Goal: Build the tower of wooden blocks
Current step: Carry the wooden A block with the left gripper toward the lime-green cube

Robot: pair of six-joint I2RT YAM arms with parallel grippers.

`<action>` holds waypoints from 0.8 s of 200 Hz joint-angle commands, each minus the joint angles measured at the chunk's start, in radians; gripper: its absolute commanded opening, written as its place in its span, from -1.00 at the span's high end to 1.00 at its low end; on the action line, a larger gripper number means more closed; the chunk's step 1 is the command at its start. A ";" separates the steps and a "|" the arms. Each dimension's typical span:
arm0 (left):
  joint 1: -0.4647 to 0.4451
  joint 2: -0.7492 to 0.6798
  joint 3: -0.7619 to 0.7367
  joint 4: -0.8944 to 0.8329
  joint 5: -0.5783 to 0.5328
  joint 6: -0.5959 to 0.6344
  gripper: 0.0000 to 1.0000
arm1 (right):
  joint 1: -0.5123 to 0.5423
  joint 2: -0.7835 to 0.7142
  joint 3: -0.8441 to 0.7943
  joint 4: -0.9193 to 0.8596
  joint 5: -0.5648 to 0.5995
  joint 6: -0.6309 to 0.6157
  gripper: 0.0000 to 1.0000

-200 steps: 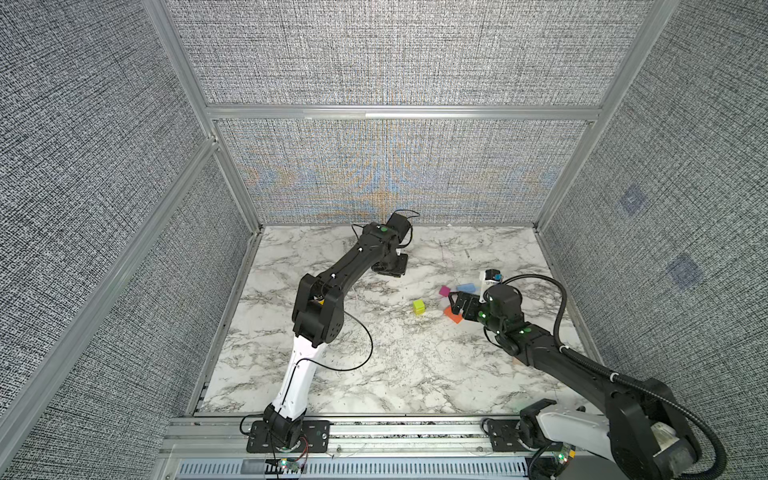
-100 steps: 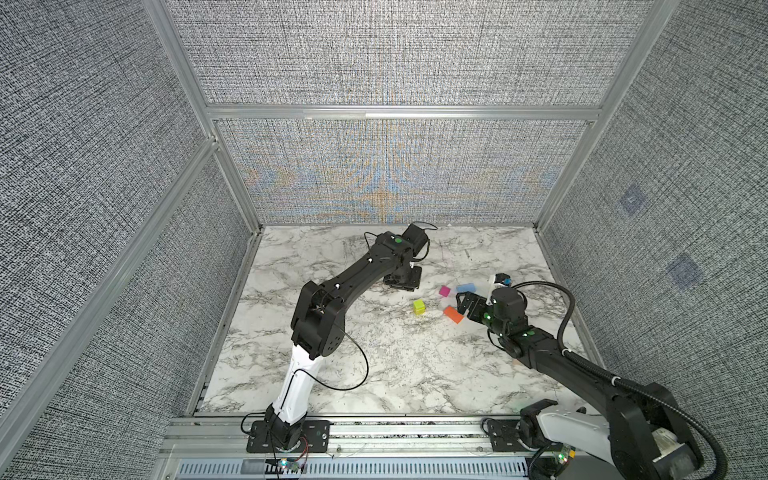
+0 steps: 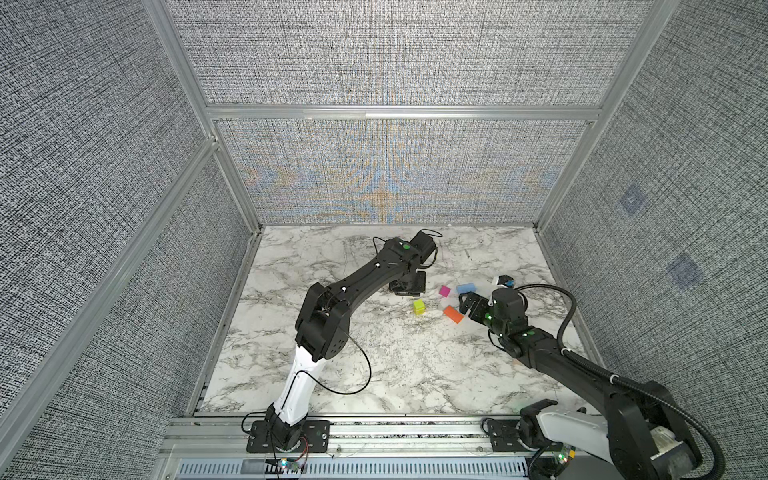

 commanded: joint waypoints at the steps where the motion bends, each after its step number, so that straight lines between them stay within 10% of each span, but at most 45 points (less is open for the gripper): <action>1: -0.011 0.004 -0.002 -0.009 -0.026 -0.065 0.44 | 0.001 -0.001 0.004 -0.011 0.019 0.012 -0.96; 160: -0.032 -0.117 -0.128 0.075 0.048 0.391 0.44 | -0.002 0.039 0.016 0.018 -0.049 -0.056 -0.97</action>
